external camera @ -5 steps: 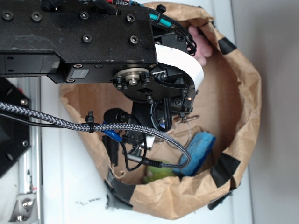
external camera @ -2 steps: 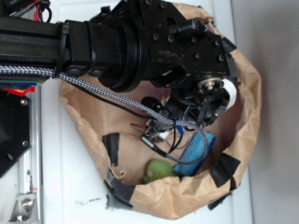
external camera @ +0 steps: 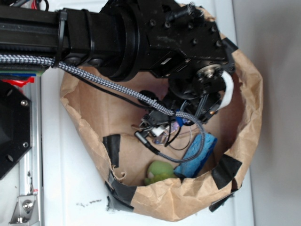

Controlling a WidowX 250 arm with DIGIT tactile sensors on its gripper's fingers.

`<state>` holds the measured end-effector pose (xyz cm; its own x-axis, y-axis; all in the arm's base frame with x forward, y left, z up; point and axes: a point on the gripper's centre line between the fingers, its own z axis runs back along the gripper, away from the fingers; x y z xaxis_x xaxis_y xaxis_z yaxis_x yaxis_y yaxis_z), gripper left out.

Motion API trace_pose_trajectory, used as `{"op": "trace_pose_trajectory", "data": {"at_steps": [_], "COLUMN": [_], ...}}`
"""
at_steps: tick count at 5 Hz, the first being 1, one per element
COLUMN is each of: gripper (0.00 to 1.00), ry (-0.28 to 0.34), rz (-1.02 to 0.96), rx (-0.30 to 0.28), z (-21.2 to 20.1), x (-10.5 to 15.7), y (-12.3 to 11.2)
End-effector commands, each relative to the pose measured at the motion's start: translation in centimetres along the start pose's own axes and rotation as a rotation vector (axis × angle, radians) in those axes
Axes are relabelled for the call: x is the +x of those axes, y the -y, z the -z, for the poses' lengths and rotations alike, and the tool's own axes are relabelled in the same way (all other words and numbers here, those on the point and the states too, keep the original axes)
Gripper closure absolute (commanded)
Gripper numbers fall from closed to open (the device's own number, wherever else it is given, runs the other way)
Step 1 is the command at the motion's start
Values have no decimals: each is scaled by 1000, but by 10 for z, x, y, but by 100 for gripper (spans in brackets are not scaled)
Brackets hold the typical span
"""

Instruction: Grab the silver keys.

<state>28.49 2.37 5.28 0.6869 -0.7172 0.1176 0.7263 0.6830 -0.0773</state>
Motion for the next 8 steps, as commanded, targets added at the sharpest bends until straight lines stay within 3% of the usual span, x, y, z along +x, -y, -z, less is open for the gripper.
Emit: {"op": "trace_pose_trajectory", "data": {"at_steps": [1, 6, 7, 8], "gripper": [0, 0, 100, 100], "ry": [74, 114, 112, 111], "rz": [21, 62, 52, 48], "rx": [47, -79, -82, -77], "z": [-10, 18, 21, 22], "x": [7, 33, 33, 33], "y": [3, 13, 14, 14]}}
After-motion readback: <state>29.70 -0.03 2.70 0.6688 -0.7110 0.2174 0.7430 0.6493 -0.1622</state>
